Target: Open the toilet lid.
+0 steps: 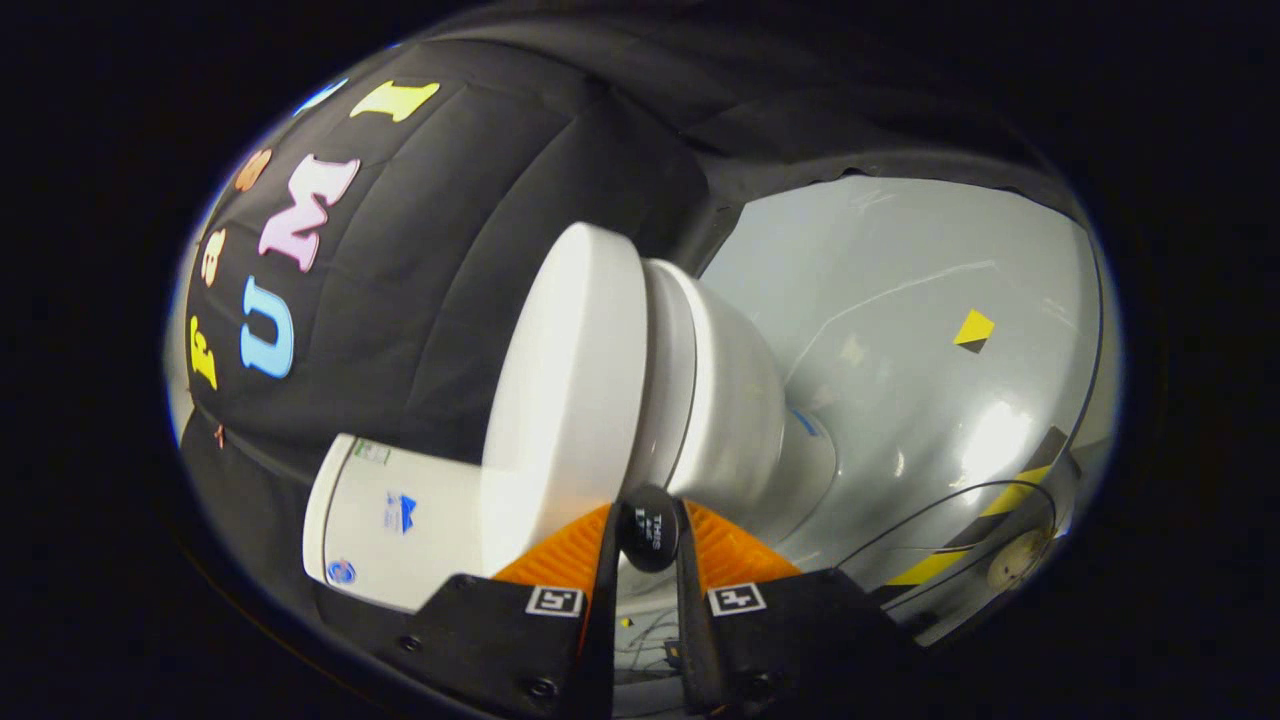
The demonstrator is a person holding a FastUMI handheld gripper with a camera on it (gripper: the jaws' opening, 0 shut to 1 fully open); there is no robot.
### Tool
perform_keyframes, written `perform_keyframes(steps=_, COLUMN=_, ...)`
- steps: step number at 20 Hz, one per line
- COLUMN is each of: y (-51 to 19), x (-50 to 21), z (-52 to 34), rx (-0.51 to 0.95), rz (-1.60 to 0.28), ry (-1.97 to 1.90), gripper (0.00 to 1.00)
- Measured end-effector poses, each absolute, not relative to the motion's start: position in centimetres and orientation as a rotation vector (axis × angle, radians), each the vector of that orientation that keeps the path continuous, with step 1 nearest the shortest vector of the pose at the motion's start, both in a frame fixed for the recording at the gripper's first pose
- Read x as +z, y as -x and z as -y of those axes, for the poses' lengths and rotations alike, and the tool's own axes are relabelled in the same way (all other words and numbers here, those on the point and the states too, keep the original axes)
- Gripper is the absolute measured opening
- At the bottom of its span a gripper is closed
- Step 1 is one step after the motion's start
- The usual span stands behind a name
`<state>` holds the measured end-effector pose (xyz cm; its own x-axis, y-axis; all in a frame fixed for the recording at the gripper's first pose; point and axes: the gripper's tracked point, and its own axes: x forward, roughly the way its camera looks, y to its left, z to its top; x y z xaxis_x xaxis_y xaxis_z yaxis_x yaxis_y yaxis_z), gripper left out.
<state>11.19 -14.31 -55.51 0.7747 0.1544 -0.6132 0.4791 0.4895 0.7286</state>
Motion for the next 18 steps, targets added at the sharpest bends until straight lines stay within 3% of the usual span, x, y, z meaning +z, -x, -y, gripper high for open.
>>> perform_keyframes(steps=1, y=-10.8, x=-54.7, z=14.5, rx=-0.221, rz=-0.675, ry=-1.084, gripper=0.30)
perform_keyframes(steps=3, y=-11.8, x=-54.9, z=14.2, rx=-0.238, rz=-0.616, ry=-1.132, gripper=0.31)
perform_keyframes(steps=5, y=-11.5, x=-54.5, z=14.3, rx=-0.236, rz=-0.643, ry=-1.074, gripper=0.10)
perform_keyframes(steps=18, y=-11.3, x=-50.7, z=13.9, rx=-0.252, rz=-0.699, ry=-0.736, gripper=0.11)
